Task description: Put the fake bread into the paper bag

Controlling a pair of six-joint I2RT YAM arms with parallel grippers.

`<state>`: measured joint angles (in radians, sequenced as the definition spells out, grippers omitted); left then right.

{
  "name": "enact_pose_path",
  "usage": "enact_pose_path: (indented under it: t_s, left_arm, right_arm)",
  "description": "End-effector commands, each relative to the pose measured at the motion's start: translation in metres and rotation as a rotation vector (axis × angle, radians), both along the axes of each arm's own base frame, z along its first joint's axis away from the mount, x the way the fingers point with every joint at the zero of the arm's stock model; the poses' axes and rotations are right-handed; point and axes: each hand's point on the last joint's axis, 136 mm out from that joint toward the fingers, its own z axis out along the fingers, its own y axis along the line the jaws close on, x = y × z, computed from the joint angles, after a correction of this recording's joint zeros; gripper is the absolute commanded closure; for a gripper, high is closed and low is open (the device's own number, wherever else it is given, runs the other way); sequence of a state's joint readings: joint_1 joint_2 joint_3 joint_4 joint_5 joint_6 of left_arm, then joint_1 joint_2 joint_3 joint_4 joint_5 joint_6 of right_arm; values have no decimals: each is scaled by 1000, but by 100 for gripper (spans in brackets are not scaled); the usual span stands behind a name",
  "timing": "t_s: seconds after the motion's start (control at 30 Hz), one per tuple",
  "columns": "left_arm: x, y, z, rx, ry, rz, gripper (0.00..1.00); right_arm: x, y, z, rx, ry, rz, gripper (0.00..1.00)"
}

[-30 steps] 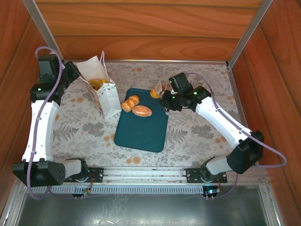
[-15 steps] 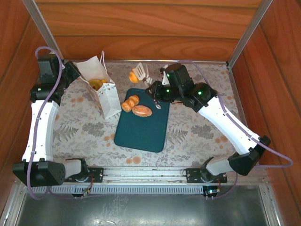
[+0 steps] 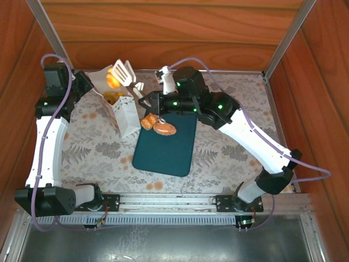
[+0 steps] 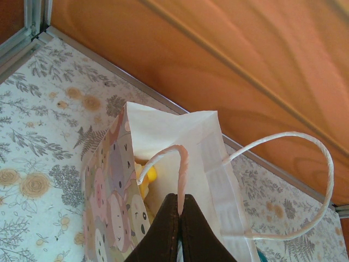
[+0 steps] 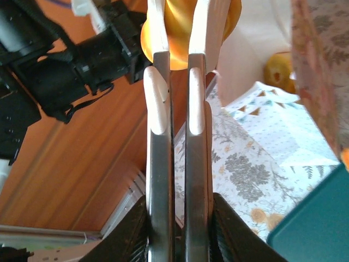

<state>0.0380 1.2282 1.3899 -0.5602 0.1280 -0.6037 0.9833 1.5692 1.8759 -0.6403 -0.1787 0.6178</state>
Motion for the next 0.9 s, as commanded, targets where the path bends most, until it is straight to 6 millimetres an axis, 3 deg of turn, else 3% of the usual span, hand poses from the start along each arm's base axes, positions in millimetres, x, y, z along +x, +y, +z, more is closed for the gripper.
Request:
enact_pose_path:
  t_s: [0.0,0.17,0.2,0.67,0.87]
  left_arm:
    - [-1,-3,8,-9,-28,-3,100]
    - [-2,-3,10,-6,-34,0,100]
    - [-3,-2,11,-5,-37,1,100]
    - [-5,-2,10,-6,-37,2,100]
    - [-5,-2,11,-6,-39,2,100]
  right_arm:
    - [-1,18,25,74,-110,76,72]
    - [10,27,16,42,-129,64,72]
    - [19,35,-1,7,-118,54,72]
    - [58,46,-50,-113,-117,-2,70]
    - [61,46,-58,-136,-111,-9,58]
